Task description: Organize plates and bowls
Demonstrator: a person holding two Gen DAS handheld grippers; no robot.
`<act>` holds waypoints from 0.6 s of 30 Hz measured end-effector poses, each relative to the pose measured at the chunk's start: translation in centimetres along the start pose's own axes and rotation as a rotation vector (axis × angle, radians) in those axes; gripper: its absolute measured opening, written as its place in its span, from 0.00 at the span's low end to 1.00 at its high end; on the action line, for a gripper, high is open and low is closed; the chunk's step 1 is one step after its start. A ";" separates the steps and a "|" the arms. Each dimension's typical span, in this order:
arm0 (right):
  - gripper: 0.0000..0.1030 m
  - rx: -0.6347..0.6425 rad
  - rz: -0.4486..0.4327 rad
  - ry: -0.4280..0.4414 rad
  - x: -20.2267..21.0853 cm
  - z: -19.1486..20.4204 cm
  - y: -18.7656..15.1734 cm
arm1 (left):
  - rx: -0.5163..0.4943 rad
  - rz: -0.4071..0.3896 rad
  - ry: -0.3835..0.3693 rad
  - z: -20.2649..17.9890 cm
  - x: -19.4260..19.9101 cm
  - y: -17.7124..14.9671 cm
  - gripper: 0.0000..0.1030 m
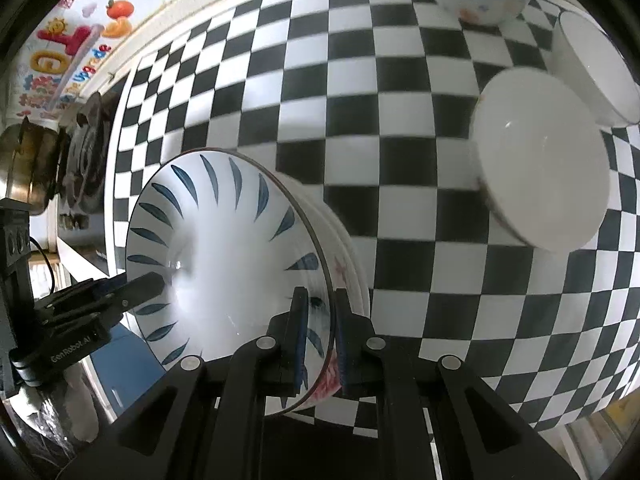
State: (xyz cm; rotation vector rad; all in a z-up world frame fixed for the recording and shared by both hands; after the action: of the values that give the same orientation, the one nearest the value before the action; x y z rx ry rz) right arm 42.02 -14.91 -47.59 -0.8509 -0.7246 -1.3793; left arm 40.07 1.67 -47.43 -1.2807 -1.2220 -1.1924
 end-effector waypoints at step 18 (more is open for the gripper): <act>0.14 -0.008 0.060 0.001 -3.6 -0.5 -0.8 | 0.004 0.031 0.045 0.4 -2.2 -1.2 0.25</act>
State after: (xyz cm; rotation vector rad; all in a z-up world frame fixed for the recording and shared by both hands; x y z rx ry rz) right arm 40.89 -13.42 -50.78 -0.8717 -0.6881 -1.3303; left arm 38.84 2.03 -49.59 -1.2594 -1.1677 -1.1894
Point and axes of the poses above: each gripper's, at about its wrist camera, not at the fingertips, and x roughly against the way its jaws point, z to its left, y to its top, the point moved 10 cm from there along -x, roughly the way its jaws point, and after that the axes turned 15 degrees about y, right-handed, at the moved point
